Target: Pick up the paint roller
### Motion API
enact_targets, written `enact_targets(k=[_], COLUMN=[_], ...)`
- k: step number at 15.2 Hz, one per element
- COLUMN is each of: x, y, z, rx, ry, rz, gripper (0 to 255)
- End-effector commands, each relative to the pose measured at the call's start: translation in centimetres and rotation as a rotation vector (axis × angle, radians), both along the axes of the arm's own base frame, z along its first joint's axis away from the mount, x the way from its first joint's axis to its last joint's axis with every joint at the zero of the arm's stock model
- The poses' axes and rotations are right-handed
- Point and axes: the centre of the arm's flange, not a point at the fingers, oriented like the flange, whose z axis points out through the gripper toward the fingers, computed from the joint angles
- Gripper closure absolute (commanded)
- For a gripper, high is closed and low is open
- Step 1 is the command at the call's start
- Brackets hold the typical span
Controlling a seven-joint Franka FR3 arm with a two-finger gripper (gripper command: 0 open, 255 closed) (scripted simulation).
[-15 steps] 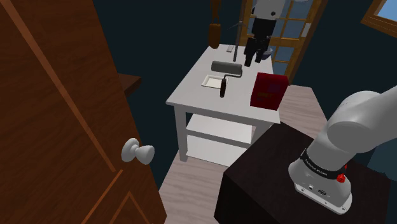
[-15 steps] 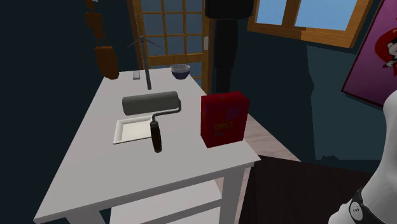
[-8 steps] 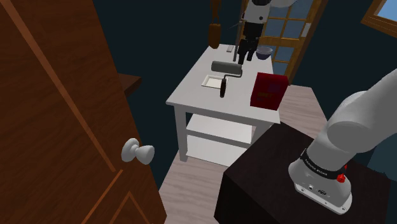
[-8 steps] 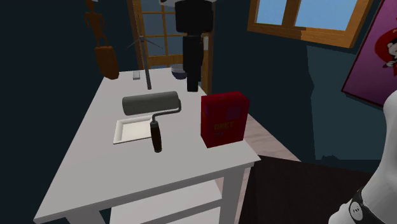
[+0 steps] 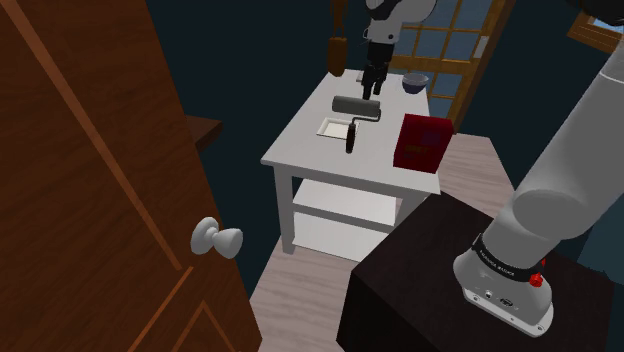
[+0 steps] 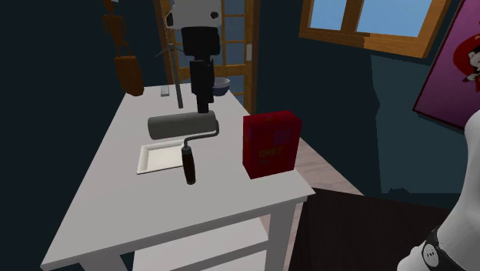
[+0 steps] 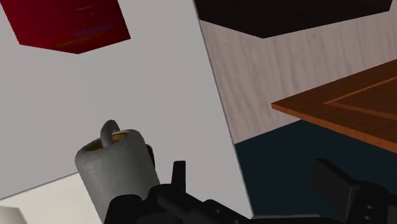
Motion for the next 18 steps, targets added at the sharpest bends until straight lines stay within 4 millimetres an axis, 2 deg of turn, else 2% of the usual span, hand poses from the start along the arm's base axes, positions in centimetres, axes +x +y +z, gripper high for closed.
enact_targets(k=[1, 8, 9, 16, 18], x=[2.0, 10.1, 10.6, 10.6, 10.6], y=[-1.4, -5.3, -5.6, -5.6, -5.6], z=[-0.8, -4.1, -4.4, -8.1, -8.4], rx=[0.003, 0.014, 0.014, 0.014, 0.014], ry=[0.003, 0.012, 0.013, 0.013, 0.013], rz=[0.024, 0.102, 0.107, 0.107, 0.107], gripper=[0, 0, 0, 0, 0])
